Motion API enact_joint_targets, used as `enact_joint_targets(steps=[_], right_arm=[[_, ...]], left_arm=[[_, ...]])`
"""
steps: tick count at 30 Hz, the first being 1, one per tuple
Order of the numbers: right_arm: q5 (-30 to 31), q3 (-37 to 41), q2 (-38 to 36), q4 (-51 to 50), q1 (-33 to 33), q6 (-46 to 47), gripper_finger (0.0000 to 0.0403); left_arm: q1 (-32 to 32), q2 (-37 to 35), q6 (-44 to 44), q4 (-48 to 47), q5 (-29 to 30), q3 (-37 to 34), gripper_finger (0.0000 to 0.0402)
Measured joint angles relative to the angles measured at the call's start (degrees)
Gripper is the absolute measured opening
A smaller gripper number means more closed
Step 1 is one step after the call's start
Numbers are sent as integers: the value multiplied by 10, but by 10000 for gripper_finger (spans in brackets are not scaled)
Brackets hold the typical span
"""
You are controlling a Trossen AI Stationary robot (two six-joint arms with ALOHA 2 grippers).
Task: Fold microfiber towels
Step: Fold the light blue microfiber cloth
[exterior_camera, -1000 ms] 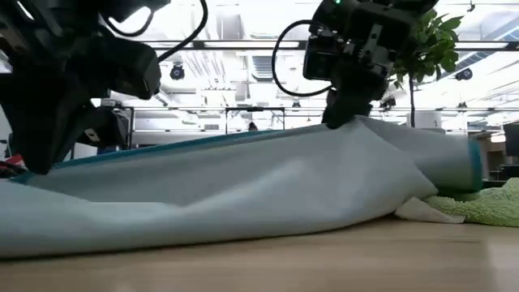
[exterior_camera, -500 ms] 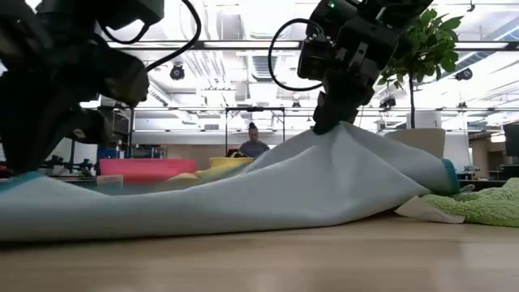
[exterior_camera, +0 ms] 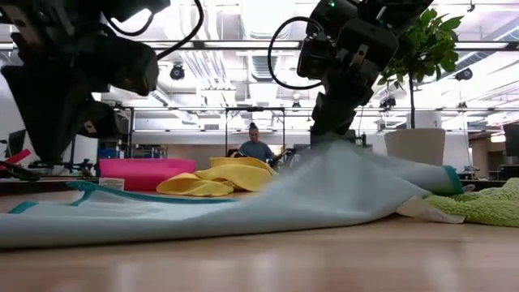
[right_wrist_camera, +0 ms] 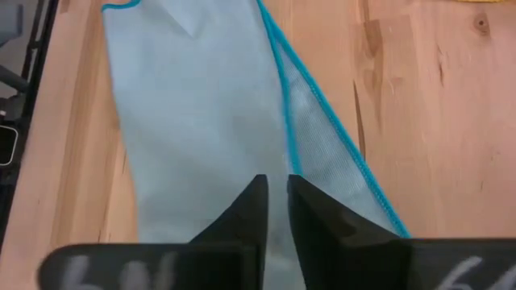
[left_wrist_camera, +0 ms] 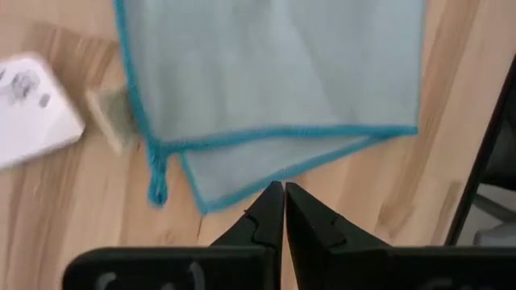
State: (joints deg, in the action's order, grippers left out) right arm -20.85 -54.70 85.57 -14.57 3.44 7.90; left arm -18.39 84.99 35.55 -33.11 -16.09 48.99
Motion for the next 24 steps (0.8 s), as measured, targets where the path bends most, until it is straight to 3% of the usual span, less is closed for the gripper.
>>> enact_joint_targets(steps=[8,16,24], right_arm=[[0,0,0,-2,6,0,97],[0,0,0,-1,9,-5,111],[1,-8,0,-1,11,-5,114]], left_arm=[[-1,46,1,2,28,-6,0],[0,88,1,-10,40,-10,0],[13,63,-17,-190,148,-17,0]])
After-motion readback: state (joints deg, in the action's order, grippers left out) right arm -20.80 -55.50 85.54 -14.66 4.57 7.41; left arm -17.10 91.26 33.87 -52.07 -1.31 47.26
